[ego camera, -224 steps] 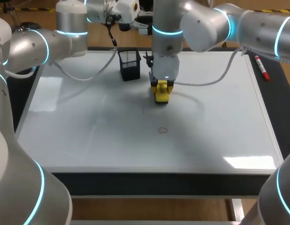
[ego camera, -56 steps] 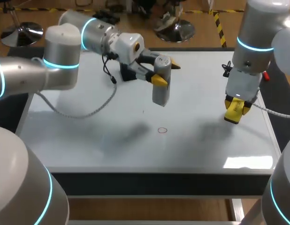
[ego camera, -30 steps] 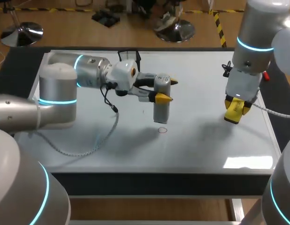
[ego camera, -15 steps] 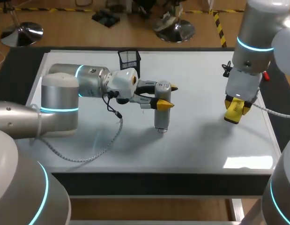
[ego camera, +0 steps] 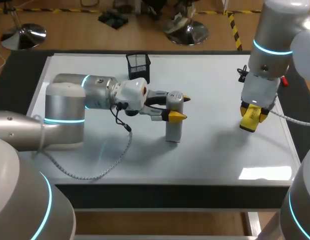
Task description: Pick up the inspection probe, press it on each red-marked spot on the whiteboard one by one, put down the probe, pick up the eraser, and wipe off all the red marks.
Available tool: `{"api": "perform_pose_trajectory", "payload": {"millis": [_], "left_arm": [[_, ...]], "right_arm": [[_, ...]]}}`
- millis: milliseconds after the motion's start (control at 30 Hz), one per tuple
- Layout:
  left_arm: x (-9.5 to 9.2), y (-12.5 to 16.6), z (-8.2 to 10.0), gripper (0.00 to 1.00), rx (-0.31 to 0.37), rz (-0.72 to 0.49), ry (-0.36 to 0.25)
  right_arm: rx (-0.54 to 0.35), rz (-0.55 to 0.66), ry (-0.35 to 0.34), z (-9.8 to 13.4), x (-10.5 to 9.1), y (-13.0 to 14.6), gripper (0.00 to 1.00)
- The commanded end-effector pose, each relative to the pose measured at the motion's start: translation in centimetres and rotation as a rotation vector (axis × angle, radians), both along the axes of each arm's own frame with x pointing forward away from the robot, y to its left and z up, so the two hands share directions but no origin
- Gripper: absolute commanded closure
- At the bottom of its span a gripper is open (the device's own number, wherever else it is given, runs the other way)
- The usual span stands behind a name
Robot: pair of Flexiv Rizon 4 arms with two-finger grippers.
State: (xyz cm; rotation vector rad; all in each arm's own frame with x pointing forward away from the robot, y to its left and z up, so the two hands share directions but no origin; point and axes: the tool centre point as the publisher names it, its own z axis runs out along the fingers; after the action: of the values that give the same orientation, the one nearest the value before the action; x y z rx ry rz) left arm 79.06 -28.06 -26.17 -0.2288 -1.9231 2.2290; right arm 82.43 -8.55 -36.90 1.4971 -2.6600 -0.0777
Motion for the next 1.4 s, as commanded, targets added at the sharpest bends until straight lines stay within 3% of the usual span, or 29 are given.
{"api": "perform_pose_trajectory", "payload": {"millis": [33, 667, 1400], "left_arm": [[0.3, -0.5, -0.2, 1.0, -0.003, -0.009, 0.0], [0.6, -0.1, -1.4, 1.0, -0.002, -0.003, 0.0], [0.6, -0.3, -1.4, 1.0, -0.002, -0.012, 0.002]], "right_arm": [[-0.002, 0.002, -0.001, 0.1, 0.0, -0.1, 1.0], [-0.002, 0.002, -0.001, 0.1, 0.0, -0.1, 1.0], [-0.002, 0.002, -0.001, 0.1, 0.0, -0.1, 1.0]]}}
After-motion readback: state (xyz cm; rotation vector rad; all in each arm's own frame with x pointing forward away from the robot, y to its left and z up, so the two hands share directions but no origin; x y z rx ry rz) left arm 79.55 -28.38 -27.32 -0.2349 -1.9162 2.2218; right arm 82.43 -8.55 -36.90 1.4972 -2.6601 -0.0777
